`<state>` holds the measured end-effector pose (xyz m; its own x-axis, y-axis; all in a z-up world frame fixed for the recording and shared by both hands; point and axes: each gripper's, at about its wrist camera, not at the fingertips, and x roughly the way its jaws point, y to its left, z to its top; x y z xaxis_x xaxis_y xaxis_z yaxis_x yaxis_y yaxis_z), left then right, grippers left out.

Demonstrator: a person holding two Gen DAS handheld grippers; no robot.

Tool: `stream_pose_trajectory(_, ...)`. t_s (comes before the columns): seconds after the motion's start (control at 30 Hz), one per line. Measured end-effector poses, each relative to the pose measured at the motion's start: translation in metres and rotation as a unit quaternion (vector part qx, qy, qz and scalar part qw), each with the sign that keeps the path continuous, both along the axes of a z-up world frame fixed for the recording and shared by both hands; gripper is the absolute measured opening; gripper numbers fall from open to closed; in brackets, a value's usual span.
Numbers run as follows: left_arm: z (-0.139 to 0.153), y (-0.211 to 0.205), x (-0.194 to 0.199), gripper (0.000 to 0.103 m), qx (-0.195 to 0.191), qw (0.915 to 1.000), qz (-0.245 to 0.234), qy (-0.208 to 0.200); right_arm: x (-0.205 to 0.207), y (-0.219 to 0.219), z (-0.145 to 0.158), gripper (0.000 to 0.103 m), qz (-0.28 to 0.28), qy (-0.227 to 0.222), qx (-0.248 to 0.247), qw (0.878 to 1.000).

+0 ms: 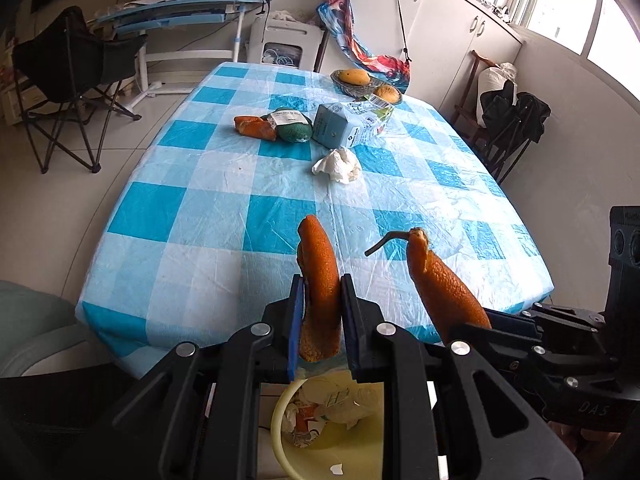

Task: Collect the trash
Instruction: 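Carry both orange peels to the yellow bin and open both grippers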

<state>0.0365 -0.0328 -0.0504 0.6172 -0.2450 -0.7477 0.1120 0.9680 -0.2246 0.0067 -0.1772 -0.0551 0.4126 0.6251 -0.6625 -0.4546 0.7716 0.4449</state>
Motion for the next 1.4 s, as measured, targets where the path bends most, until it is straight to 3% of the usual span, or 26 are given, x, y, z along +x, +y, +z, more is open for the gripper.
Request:
stream_pose_trajectory(0.43, -0.021, -0.023, -0.051, 0.018, 0.016, 0.9979, -0.037, 0.050, -0.050, -0.015, -0.029, 0.024, -0.023, 0.078, -0.025, 0.996)
stream_pose_trajectory(0.67, -0.036, -0.038, -0.074, 0.018, 0.034, 0.9930, -0.068, 0.090, -0.055, -0.029, -0.024, 0.041, -0.059, 0.061, -0.013, 0.996)
stream_pose_trajectory(0.73, -0.034, -0.042, -0.077, 0.024, 0.042, 0.9925, -0.073, 0.088, -0.056, -0.034, -0.021, 0.048, -0.076, 0.045, -0.012, 0.996)
stream_pose_trajectory(0.87, -0.018, -0.039, -0.082, 0.056, 0.058, 0.9960, -0.049, 0.046, -0.057, -0.037, -0.010, 0.067, -0.121, -0.003, -0.029, 0.992)
stream_pose_trajectory(1.0, 0.001, -0.027, -0.087, 0.078, 0.073, 0.9973, -0.007, -0.009, -0.057, -0.042, -0.003, 0.078, -0.164, -0.035, -0.046, 0.985)
stream_pose_trajectory(1.23, 0.026, -0.001, -0.098, 0.091, 0.074, 0.9929, 0.055, -0.076, -0.051, -0.036, -0.003, 0.084, -0.203, -0.054, -0.086, 0.974)
stream_pose_trajectory(1.4, 0.035, 0.003, -0.102, 0.096, 0.071, 0.9907, 0.060, -0.099, -0.047, -0.017, -0.005, 0.088, -0.197, -0.074, -0.122, 0.970)
